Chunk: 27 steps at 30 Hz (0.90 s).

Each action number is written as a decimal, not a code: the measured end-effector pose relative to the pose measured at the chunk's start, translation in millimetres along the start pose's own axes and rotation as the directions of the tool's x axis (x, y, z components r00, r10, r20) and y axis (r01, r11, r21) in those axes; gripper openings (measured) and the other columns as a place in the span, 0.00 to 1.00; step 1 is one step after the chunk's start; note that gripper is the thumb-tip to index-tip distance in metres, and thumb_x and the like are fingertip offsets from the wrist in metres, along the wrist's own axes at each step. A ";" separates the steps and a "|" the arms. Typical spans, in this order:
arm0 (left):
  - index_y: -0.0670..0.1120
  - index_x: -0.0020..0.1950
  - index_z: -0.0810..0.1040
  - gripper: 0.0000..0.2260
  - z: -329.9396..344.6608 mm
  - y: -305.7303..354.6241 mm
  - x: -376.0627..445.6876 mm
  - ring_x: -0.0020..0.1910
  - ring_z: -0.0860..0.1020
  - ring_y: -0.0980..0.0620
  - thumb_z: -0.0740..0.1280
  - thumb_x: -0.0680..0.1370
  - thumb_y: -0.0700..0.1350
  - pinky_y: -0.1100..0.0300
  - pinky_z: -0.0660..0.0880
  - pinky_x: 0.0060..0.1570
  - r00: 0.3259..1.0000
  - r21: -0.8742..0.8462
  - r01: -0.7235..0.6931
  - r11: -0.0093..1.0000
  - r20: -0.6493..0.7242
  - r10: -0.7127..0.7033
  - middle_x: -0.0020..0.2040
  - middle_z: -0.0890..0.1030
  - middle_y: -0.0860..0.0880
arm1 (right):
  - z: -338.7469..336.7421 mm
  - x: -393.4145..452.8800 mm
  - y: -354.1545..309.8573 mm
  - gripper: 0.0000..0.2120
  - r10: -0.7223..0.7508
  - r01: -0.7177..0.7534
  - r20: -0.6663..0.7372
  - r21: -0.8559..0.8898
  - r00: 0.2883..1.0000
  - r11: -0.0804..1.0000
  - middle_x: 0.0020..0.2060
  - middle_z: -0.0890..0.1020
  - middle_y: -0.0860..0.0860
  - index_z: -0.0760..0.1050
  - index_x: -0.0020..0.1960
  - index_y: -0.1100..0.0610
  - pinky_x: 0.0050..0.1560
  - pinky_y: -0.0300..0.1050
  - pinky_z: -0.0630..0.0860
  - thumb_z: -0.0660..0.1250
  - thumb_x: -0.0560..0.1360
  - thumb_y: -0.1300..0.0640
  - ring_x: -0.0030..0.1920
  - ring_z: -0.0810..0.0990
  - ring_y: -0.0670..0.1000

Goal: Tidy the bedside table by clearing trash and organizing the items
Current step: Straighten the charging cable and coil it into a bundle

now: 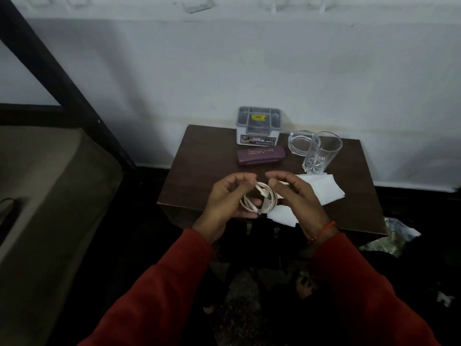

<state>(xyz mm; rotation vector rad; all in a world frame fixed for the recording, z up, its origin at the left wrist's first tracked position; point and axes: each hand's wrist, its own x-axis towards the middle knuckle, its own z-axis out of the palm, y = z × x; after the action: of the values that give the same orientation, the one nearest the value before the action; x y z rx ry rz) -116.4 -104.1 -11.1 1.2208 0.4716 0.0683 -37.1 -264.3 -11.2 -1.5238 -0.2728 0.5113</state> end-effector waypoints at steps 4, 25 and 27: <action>0.50 0.53 0.86 0.04 -1.9 -0.2 0.7 0.46 0.87 0.42 0.73 0.79 0.47 0.44 0.85 0.41 0.999 -0.013 -0.040 0.999 -0.009 0.039 0.48 0.88 0.43 | -1.3 -1.0 2.3 0.08 0.096 -0.096 0.098 0.000 0.991 0.995 0.50 0.86 0.56 0.83 0.56 0.53 0.50 0.49 0.80 0.68 0.79 0.56 0.51 0.84 0.54; 0.49 0.53 0.85 0.04 -5.3 -4.3 2.8 0.40 0.85 0.49 0.73 0.79 0.45 0.53 0.83 0.35 0.999 0.153 -0.039 0.987 -0.030 0.044 0.49 0.86 0.41 | 1.1 1.8 8.8 0.08 -0.005 0.001 0.081 0.050 0.997 0.999 0.32 0.79 0.59 0.81 0.53 0.65 0.29 0.42 0.73 0.72 0.75 0.63 0.31 0.76 0.53; 0.49 0.55 0.84 0.05 -3.1 -3.8 2.9 0.38 0.85 0.51 0.72 0.79 0.43 0.53 0.84 0.36 0.999 0.142 -0.052 0.989 -0.006 0.053 0.44 0.86 0.45 | 0.3 1.7 9.4 0.09 -0.001 -0.003 0.097 0.044 0.995 0.999 0.35 0.81 0.57 0.81 0.54 0.64 0.29 0.41 0.74 0.72 0.75 0.63 0.31 0.77 0.51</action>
<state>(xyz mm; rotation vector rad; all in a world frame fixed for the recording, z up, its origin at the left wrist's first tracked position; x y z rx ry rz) -115.7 -101.8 -16.3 1.3731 0.4591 0.0870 -37.2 -263.4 -20.7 -1.4587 -0.3344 0.5899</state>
